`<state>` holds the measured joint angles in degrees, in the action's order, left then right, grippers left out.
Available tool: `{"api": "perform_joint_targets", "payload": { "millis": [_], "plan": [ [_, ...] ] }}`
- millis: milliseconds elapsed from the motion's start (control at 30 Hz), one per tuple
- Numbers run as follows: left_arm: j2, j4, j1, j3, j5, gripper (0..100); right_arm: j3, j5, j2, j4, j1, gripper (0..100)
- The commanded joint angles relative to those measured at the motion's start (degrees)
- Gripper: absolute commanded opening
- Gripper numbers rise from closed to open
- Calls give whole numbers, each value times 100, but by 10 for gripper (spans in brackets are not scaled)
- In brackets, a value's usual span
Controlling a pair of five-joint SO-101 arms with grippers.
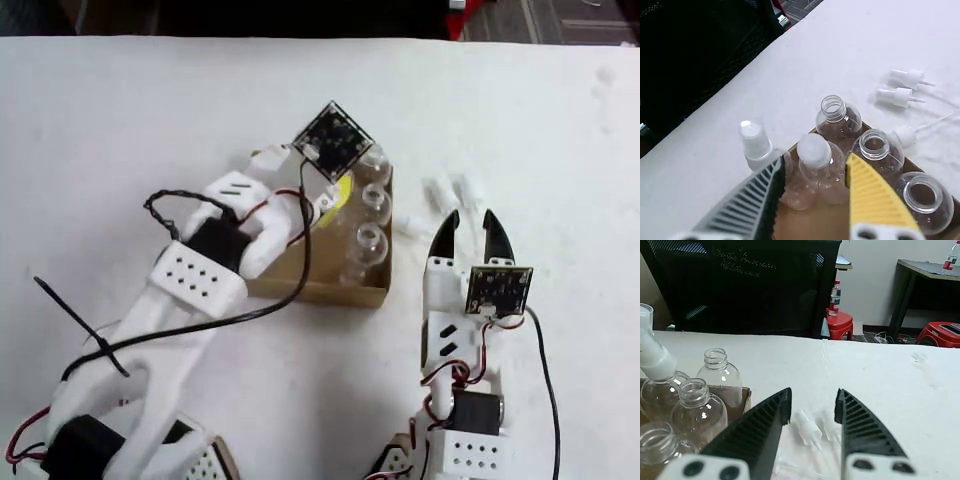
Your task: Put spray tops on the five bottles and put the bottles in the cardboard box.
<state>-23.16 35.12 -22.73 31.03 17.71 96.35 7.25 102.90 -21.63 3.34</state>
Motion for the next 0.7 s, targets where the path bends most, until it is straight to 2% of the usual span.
{"api": "perform_joint_targets", "payload": {
  "millis": [0,400,500,667],
  "plan": [
    [-13,-79,-31,-343,-105,203,53,79,-13,75,-31,127],
    [-31,-457,-13,-387,-141,203,53,79,-13,75,-31,127],
    [-119,-484,127,-440,-589,203,53,79,-13,75,-31,127],
    [-954,545,330,-976,-1380,203,53,79,-13,75,-31,127]
  ]
}}
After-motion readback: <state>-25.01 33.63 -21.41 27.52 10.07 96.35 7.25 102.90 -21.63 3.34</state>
